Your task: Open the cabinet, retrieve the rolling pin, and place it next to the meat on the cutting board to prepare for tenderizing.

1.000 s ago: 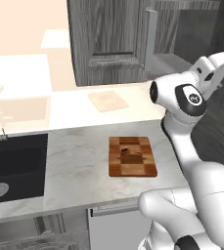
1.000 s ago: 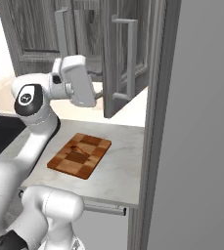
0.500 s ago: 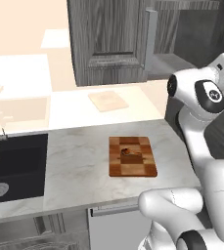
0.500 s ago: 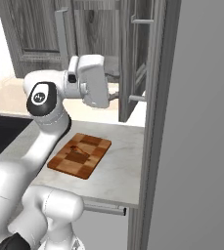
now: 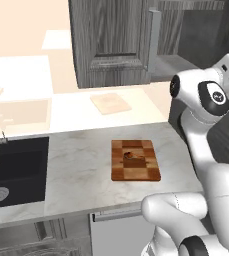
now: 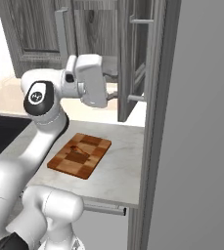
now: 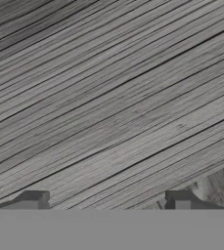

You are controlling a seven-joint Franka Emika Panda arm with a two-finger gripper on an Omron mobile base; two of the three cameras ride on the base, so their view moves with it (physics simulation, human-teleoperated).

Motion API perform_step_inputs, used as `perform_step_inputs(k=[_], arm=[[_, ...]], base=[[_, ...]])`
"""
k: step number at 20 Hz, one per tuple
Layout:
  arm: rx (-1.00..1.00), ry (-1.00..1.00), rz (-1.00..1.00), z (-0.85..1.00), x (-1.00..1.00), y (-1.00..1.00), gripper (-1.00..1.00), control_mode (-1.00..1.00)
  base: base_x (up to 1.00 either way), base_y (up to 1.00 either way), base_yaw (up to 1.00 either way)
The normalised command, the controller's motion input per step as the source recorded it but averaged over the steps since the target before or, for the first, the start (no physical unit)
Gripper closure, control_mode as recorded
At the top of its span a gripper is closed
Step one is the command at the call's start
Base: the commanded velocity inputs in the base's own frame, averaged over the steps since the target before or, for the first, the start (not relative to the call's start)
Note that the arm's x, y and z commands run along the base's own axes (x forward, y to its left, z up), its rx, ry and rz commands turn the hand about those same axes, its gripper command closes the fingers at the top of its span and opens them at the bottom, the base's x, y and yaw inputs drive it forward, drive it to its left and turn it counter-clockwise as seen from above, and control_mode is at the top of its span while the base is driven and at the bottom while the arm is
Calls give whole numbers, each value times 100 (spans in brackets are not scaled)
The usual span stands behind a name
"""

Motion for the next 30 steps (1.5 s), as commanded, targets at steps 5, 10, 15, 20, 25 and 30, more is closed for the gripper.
perform_step_inputs(k=[5,10,15,20,25,30], arm=[[3,-3,-2,-7,0,-39,-100,-100],[1,-5,-4,-3,-2,-20,-100,-100],[0,-16,-7,6,-36,7,-100,-100],[0,-22,-4,9,-46,31,-100,-100],[0,-23,0,11,-41,51,-100,-100],[0,-19,4,6,-8,59,-100,-100]], base=[[0,0,0],[0,0,0],[0,0,0],[0,0,0],[0,0,0],[0,0,0]])
